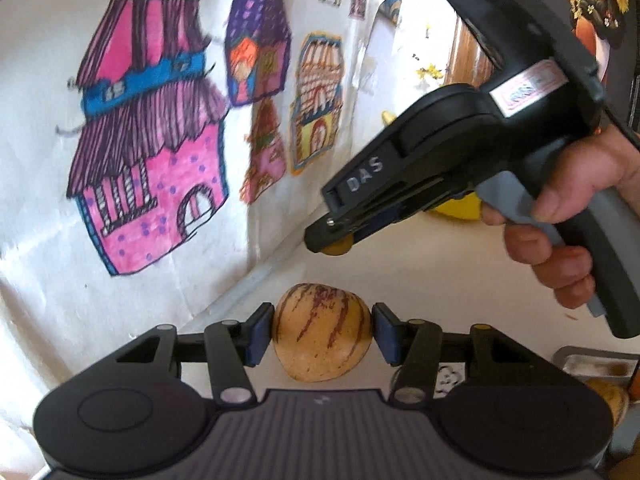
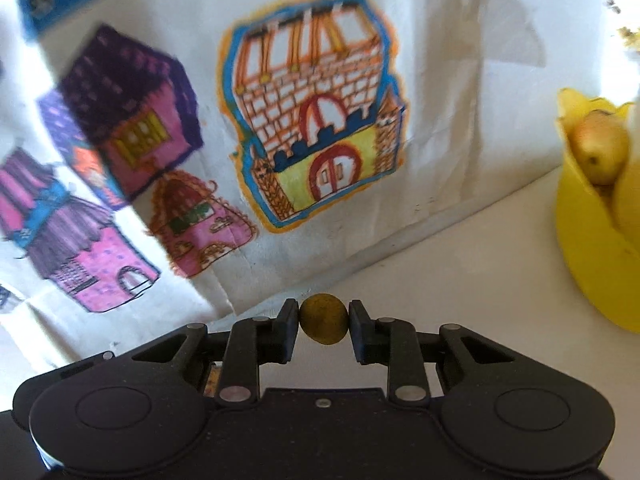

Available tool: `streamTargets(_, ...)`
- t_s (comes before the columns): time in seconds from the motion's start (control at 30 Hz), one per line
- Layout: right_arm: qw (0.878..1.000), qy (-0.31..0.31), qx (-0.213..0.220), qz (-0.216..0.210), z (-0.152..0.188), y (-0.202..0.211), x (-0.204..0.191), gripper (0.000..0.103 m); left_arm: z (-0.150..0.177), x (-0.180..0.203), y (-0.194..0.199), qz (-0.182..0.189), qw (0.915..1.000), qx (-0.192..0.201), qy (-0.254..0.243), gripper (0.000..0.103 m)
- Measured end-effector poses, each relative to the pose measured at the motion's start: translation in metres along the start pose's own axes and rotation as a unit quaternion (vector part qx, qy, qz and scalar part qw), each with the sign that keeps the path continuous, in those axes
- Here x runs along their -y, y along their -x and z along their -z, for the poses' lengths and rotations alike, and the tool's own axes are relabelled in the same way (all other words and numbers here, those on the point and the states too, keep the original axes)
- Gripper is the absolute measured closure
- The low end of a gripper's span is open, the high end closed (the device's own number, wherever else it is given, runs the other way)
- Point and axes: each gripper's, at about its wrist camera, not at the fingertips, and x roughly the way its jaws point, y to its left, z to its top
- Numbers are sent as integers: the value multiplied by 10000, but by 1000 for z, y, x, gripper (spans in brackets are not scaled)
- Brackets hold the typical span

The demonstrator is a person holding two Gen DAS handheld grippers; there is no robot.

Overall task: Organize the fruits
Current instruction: 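Carry the small brown fruit and the striped pepino over the metal tray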

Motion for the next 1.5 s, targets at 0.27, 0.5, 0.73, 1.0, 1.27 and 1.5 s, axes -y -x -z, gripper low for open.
streamTargets(0.27, 9994, -104, 311, 56, 5, 52, -1, 74, -11, 13, 24, 135, 9996, 239, -38, 46)
streamTargets(0.5, 9983, -119, 552, 175, 10, 98, -2, 74, -17, 35, 46, 206, 9991, 367, -77, 46)
streamTargets(0.73, 9975, -184, 646, 221, 44, 155, 10, 74, -17, 59, 62, 363, 9982, 466, -122, 46)
streamTargets(1.0, 9954, -369, 873, 139, 84, 203, 10, 74, -2, 82, 76, 561, 9972, 472, -116, 46)
streamTargets(1.27, 9925, -472, 1124, 27, 119, 248, 3, 74, 18, 103, 91, 646, 9975, 272, -90, 46)
streamTargets(1.5, 9901, -619, 1251, 160, 164, 281, 20, 74, 33, 123, 98, 771, 9967, 228, -131, 46)
